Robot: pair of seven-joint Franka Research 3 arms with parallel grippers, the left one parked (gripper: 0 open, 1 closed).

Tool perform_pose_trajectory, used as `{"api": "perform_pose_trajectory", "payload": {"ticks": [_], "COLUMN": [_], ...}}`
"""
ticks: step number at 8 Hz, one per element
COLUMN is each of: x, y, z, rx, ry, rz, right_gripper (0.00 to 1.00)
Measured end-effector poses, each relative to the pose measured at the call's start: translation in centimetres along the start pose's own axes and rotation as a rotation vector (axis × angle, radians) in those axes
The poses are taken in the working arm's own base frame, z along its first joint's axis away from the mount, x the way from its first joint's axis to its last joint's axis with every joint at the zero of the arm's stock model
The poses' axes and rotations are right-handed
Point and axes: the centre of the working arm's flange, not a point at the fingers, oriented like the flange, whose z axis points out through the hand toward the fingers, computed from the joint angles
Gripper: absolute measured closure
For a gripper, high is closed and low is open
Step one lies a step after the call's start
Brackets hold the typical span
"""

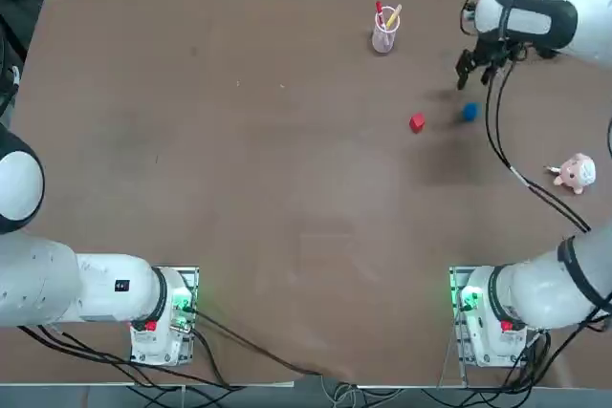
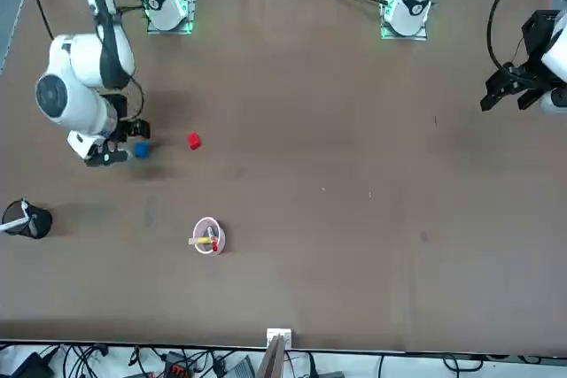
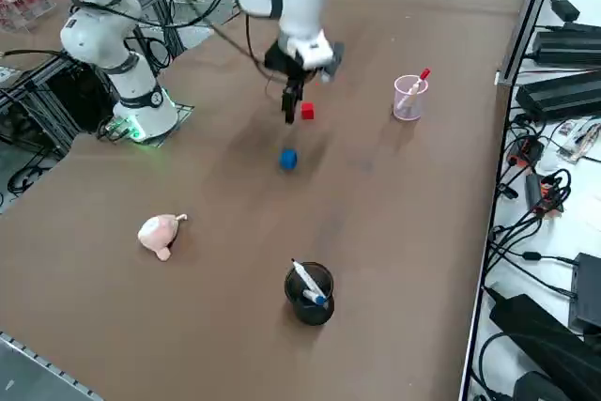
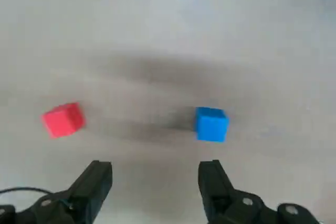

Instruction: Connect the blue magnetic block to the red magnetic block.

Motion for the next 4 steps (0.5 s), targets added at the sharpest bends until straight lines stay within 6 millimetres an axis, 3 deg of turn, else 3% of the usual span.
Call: {"api": "perform_pose_trajectory", "payload": {"ticks": [4], "x": [0.0], "y": [-10.8], "z": [3.5], "rx": [-0.031], "ry": [-0.024], "rz": [-0.154], "right_gripper": [0.0]}}
